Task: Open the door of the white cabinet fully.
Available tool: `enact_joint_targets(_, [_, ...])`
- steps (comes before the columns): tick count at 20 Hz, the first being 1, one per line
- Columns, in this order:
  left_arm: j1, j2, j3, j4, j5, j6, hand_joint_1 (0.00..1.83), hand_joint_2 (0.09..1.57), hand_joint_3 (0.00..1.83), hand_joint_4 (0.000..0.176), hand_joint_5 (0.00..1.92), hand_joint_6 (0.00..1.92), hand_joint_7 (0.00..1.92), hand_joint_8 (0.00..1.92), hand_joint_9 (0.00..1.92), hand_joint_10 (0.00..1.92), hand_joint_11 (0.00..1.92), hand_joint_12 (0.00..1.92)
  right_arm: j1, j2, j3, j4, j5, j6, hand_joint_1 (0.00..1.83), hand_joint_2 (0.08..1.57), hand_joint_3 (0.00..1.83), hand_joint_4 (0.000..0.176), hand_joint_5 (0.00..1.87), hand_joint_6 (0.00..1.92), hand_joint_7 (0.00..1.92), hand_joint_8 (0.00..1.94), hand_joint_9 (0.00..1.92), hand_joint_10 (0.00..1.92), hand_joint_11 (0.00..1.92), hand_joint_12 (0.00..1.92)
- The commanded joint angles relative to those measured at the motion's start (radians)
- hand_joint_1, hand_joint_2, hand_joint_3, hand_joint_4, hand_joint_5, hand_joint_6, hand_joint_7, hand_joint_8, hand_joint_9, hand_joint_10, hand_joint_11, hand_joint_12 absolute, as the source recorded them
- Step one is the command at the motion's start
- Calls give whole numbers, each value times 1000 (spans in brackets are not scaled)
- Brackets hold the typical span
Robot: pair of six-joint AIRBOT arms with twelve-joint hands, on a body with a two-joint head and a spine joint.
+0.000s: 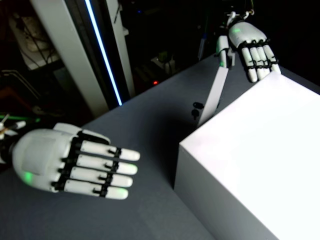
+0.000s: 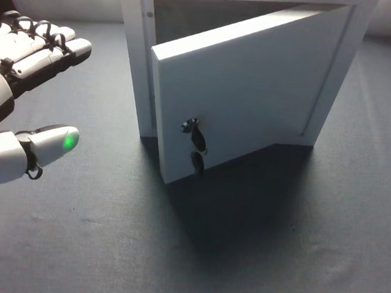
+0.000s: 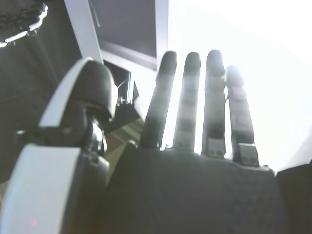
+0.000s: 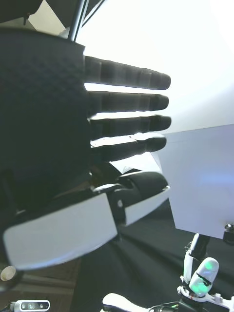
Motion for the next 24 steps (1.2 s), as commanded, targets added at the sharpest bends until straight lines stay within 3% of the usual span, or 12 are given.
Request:
enact_joint_targets(1, [-11, -2, 7, 2, -122, -9, 0, 1383, 10, 0, 63, 5, 58, 7, 59, 10, 4, 220, 8, 2, 4, 27, 115, 6, 355, 1378, 2, 0, 218, 0, 229, 0, 201, 0, 153, 67])
enact_joint_targets(9, [-38, -28, 15, 91, -79, -71, 66, 1434, 3, 0, 73, 3, 68, 5, 83, 7, 3, 281, 9, -7, 7, 23, 113, 9, 430, 1384, 0, 0, 222, 1, 214, 0, 190, 0, 179, 39])
enact_joint_targets(14, [-73, -59, 30, 151, -32, -108, 19, 1467, 6, 0, 9, 0, 6, 0, 27, 0, 0, 181, 9, -10, 12, 23, 112, 14, 404, 1390, 1, 0, 223, 0, 216, 1, 194, 2, 181, 27])
enact_joint_targets(16, [-96, -74, 38, 171, -7, -114, 33, 1451, 0, 0, 18, 0, 40, 4, 80, 1, 5, 401, 9, -10, 12, 23, 112, 14, 436, 1394, 1, 0, 229, 2, 225, 3, 188, 0, 162, 16])
enact_joint_targets(19, [-126, -95, 50, 196, 17, -123, 43, 1454, 0, 0, 6, 1, 30, 1, 76, 0, 0, 546, 9, -12, 12, 23, 112, 16, 438, 1398, 3, 0, 233, 3, 230, 3, 201, 5, 188, 25])
enact_joint_targets(23, [-154, -112, 61, 225, 43, -133, 13, 1464, 2, 0, 1, 0, 9, 2, 44, 5, 0, 616, 9, -12, 12, 23, 112, 16, 439, 1395, 0, 0, 234, 2, 228, 2, 196, 2, 179, 19])
enact_joint_targets(24, [-158, -114, 61, 230, 45, -135, 40, 1470, 2, 0, 10, 2, 1, 0, 8, 0, 0, 402, 9, -12, 13, 23, 112, 16, 424, 1395, 1, 0, 232, 1, 229, 1, 199, 3, 186, 20])
